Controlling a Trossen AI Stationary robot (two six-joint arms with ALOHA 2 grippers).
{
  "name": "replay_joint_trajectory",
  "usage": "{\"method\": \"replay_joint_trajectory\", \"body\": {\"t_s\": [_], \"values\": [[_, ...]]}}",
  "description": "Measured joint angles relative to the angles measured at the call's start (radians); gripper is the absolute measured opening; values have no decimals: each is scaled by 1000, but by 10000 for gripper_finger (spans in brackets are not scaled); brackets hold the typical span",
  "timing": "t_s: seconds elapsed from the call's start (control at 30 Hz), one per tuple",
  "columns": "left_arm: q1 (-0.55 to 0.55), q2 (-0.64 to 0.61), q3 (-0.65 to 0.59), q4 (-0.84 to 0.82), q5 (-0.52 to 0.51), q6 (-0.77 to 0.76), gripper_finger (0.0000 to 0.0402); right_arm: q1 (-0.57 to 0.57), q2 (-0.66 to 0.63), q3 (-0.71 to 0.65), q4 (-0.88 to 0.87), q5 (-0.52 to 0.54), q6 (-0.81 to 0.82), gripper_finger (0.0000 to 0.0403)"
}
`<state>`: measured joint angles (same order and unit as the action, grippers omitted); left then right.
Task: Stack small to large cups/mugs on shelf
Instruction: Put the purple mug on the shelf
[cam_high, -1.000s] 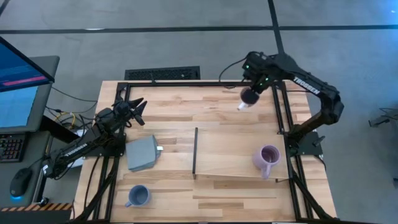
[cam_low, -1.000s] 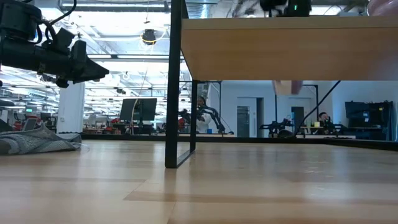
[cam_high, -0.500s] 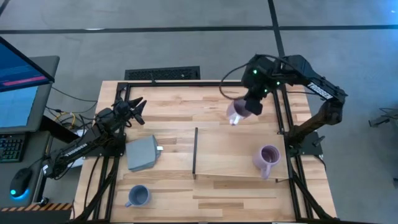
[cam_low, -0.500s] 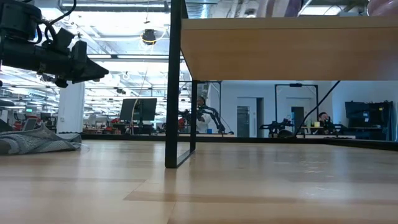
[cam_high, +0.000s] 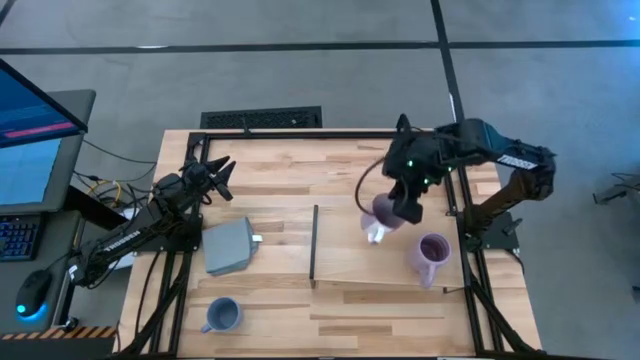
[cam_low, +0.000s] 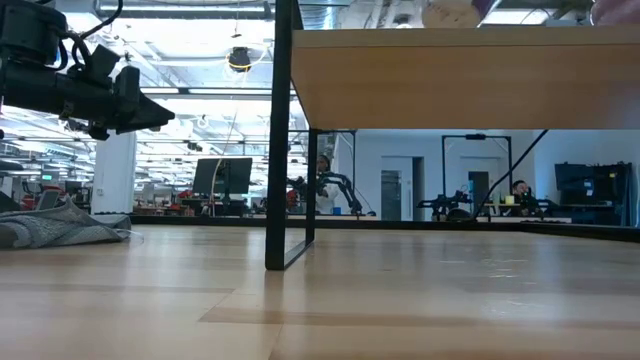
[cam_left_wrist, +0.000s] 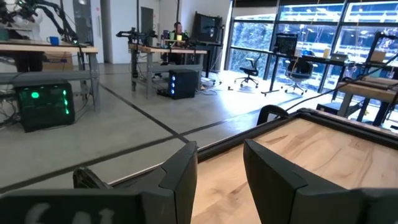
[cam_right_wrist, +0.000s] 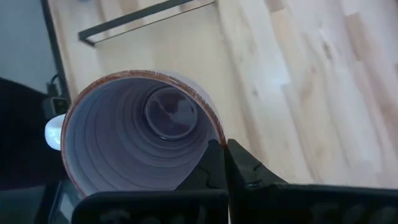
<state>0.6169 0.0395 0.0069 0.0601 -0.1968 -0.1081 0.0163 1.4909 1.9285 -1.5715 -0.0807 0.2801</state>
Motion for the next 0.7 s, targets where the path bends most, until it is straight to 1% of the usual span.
{"method": "replay_joint_trajectory", "body": {"t_s": [0.1, 0.27, 0.53, 0.7], "values": [[0, 0, 0, 0, -1, 1, 121, 55, 3, 0, 0, 22, 35, 1], [0, 0, 0, 0, -1, 0, 121, 120, 3, -29, -1, 80, 41, 1], [0, 0, 0, 0, -4, -6, 121, 176, 3, -97, 0, 79, 36, 1], [0, 0, 0, 1, -7, -6, 121, 197, 3, -123, 0, 82, 60, 1]]}}
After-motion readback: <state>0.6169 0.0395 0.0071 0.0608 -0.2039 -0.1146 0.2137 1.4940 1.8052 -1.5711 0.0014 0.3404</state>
